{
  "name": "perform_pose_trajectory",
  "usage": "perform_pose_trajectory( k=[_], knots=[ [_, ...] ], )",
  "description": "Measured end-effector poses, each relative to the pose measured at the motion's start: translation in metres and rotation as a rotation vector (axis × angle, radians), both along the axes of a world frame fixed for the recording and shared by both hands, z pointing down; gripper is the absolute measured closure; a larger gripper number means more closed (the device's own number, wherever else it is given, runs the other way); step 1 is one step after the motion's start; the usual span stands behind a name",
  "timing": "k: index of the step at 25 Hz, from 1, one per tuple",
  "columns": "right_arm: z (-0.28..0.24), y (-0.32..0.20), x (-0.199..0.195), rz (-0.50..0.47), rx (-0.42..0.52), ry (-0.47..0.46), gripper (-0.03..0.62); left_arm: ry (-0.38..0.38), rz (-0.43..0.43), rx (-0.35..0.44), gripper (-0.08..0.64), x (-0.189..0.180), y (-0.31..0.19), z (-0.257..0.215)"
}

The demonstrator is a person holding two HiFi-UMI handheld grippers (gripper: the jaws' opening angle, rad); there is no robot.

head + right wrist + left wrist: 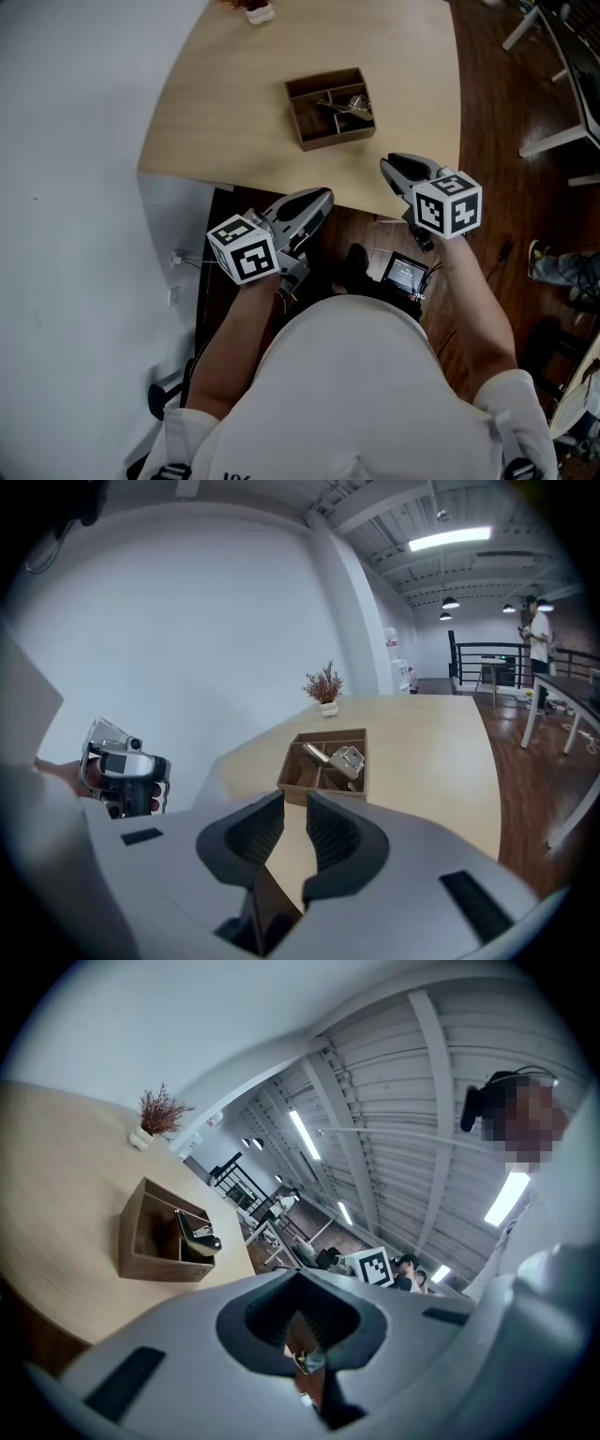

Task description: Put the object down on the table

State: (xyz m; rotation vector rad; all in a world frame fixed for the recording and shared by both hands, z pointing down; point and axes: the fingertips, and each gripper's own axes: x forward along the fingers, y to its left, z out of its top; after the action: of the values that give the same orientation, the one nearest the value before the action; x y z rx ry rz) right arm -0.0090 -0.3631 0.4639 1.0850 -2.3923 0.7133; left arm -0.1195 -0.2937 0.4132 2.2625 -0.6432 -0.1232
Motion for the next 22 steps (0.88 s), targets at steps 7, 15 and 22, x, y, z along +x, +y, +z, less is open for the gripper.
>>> perform_pose_trajectory(
  k=[7, 15, 22],
  knots=[
    [-0.010, 0.022, 0.000, 0.009, 0.007, -0.021, 0.551, 0.012, -0.007, 0.020, 0.561, -0.004, 0.011, -0.017],
    [-0.015, 0.042, 0.009, 0.038, -0.013, -0.040, 0.591, 0.009, 0.010, 0.007, 0.561, -0.004, 0.029, -0.015],
    [-0.025, 0.053, 0.011, 0.036, -0.005, -0.060, 0.591, 0.009, 0.038, 0.021, 0.561, -0.002, 0.043, -0.021]
  ],
)
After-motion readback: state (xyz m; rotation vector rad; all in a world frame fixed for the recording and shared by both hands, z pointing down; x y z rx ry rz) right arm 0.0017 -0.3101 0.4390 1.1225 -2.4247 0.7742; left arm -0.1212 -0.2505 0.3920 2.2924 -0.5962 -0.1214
